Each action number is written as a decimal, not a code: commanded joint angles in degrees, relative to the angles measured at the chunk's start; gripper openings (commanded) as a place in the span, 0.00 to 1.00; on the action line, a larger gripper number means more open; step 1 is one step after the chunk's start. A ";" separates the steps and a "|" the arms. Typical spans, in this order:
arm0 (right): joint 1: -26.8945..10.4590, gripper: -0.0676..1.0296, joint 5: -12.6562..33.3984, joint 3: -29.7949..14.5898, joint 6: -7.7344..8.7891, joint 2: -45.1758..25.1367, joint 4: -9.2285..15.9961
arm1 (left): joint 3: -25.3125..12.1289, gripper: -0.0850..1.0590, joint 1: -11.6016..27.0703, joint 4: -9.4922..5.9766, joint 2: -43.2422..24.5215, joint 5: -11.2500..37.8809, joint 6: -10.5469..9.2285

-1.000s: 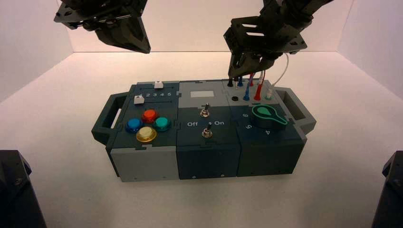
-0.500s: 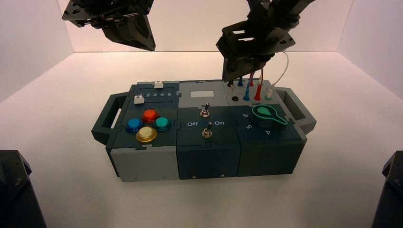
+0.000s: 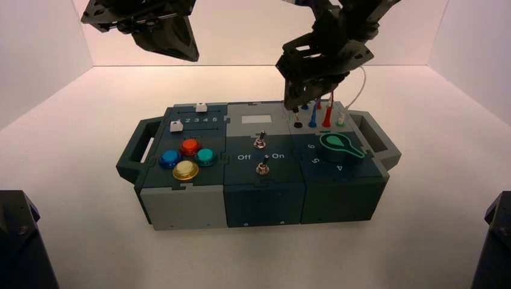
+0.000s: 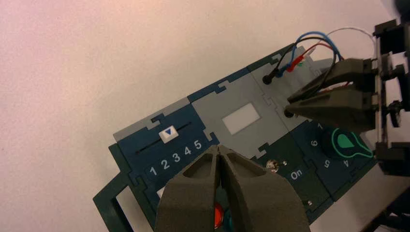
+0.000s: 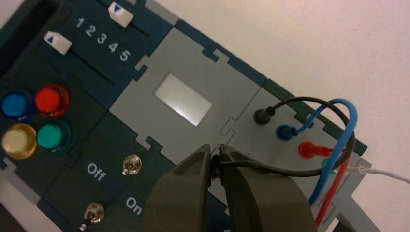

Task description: Insert the black wire.

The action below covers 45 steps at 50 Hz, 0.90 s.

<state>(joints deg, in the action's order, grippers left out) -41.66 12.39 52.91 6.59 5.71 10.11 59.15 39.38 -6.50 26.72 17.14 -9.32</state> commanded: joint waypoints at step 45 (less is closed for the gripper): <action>-0.35 0.04 -0.44 -2.29 0.09 -1.32 -2.11 | -3.34 0.05 0.18 0.09 -1.23 -0.53 1.76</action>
<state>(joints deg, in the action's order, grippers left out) -41.66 12.57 52.03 6.59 3.78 8.35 57.74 39.38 -6.50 25.40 17.14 -7.73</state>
